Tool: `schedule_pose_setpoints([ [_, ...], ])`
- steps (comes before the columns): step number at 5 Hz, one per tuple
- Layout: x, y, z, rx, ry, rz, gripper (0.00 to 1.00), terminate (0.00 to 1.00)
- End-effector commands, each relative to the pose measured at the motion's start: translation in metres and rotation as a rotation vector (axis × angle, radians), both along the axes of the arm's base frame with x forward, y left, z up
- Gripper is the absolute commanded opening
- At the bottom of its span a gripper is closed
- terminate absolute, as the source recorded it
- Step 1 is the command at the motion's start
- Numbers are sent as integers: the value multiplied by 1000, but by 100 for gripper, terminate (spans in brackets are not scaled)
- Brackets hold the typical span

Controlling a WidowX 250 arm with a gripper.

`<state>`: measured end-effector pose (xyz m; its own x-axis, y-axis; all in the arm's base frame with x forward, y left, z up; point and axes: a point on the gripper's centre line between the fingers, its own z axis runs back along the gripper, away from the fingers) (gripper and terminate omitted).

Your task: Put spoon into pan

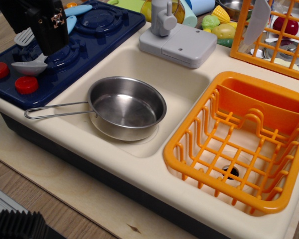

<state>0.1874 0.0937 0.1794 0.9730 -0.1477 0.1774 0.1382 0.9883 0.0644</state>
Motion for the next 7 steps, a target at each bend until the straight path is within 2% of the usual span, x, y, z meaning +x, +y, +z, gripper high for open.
schedule_pose_setpoints([
  [1,0,0,0,0,0,0,100,0],
  [2,0,11,-13,-20,-10,-12,100,0],
  [3,-2,16,-22,11,-10,-21,100,0],
  [7,3,39,-62,-31,-70,-55,100,0],
])
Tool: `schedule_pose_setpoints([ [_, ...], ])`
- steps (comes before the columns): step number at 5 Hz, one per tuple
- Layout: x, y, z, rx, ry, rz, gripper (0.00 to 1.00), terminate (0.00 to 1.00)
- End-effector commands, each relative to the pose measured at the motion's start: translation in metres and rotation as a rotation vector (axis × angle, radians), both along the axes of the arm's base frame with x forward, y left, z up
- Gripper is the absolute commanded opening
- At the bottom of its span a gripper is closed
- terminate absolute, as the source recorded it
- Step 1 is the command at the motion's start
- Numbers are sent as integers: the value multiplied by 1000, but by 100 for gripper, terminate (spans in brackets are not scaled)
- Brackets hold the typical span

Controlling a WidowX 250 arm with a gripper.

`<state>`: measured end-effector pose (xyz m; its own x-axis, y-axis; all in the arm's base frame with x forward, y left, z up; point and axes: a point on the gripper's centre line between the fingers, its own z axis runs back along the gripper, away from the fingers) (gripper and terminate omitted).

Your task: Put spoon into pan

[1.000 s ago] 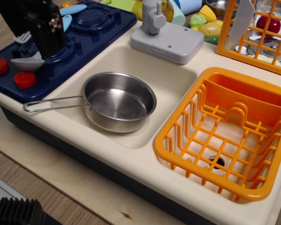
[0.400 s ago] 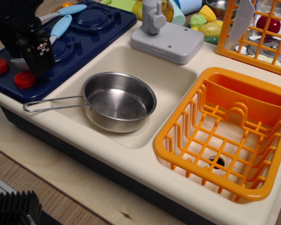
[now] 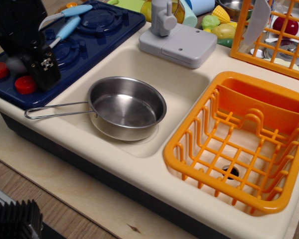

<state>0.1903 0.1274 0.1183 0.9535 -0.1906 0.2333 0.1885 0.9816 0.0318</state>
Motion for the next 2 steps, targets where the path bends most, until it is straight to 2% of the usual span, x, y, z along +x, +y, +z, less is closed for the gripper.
schedule_pose_setpoints([
  [1,1,4,-3,23,-8,11,0,0],
  [2,3,-5,10,53,8,30,0,0],
])
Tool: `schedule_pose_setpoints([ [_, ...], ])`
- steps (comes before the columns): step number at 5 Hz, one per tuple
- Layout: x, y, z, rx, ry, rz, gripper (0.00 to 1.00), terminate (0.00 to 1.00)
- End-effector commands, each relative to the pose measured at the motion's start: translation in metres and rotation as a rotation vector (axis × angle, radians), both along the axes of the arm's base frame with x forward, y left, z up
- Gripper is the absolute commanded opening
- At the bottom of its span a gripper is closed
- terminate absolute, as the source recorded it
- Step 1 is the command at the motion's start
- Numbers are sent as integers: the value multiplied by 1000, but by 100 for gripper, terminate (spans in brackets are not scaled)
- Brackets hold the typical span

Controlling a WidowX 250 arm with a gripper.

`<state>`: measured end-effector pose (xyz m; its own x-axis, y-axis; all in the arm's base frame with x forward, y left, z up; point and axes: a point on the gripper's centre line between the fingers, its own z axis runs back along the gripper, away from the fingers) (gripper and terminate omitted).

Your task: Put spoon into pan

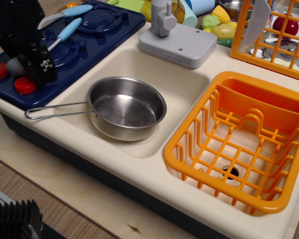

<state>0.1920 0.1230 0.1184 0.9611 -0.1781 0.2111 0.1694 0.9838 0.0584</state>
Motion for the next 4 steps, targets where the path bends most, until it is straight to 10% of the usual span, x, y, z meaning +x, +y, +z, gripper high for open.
schedule_pose_setpoints([
  [1,4,-14,27,50,-11,17,0,0],
  [4,14,-92,62,105,-126,4,0,0],
])
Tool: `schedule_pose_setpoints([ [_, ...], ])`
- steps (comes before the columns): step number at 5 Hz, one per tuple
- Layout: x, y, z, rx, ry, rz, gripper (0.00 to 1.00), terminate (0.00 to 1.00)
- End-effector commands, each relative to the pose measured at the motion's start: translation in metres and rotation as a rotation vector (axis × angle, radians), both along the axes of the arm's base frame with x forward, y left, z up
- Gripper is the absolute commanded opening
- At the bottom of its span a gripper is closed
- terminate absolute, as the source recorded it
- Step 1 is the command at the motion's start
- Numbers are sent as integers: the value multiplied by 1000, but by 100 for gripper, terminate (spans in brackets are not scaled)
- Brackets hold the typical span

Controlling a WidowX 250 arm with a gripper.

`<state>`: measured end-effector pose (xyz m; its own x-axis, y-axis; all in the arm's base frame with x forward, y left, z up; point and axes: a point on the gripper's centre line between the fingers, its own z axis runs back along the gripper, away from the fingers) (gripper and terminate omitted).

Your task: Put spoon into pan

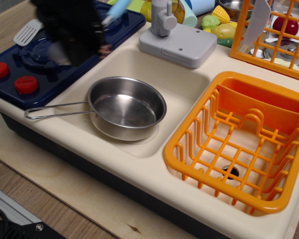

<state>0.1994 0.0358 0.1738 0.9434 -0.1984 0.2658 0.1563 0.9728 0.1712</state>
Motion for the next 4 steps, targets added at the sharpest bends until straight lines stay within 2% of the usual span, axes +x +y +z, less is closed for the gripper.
schedule_pose_setpoints([
  [1,15,-10,-4,32,-121,-94,0,0],
  [2,25,-8,-8,43,-193,-206,0,0],
  [3,28,-1,-10,38,-238,-313,100,0],
  [4,28,-1,-10,38,-238,-313,100,0],
])
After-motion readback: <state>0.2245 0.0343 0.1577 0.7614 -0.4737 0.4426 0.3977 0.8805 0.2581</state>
